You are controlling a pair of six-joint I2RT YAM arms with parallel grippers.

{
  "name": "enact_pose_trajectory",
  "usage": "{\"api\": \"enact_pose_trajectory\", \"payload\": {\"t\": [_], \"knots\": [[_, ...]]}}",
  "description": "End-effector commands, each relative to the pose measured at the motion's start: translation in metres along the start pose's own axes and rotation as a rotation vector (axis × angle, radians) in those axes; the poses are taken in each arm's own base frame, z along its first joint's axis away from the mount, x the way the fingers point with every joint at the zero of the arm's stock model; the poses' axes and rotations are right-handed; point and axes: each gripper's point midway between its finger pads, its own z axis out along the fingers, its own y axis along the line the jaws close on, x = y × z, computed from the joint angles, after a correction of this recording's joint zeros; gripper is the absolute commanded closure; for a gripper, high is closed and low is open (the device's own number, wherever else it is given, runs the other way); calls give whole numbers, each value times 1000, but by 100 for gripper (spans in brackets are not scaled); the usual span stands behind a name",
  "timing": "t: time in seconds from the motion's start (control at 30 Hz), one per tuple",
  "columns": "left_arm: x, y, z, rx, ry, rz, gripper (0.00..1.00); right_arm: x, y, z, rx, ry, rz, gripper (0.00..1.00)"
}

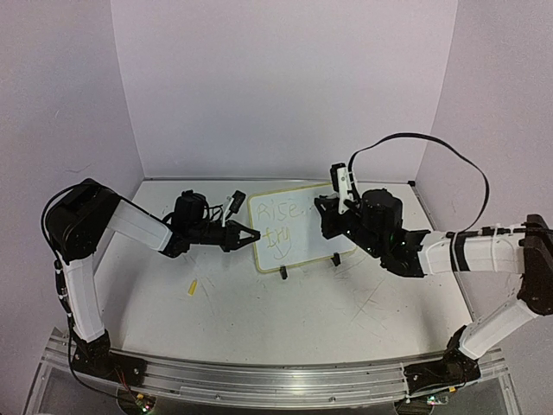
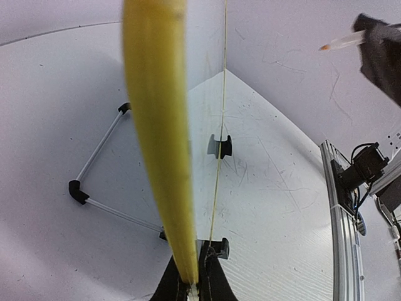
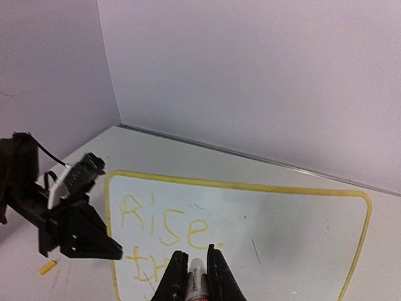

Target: Write a sentence on the whiteboard

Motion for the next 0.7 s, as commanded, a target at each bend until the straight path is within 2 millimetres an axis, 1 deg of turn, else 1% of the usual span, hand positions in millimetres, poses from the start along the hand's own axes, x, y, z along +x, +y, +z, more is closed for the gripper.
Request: {"api": "enact_pose_trajectory", "payload": {"t": [0.0,0.1,0.27,0.43,0.67], "knots": [[12,32,-6,-161,53,40,100,26,-10,15,-38,80,-95,100],[11,33,-6,-166,56,52,100,29,1,21,-94,92,-125,100],[14,36,-6,-180,71,55,100,42,7,24,-104,109,-130,100],[15,38,-6,-188,74,49,100,51,19,26,-146,122,-138,100],[18,38,-9,-201,78,43,100,55,12,26,-105,118,-130,100]]}}
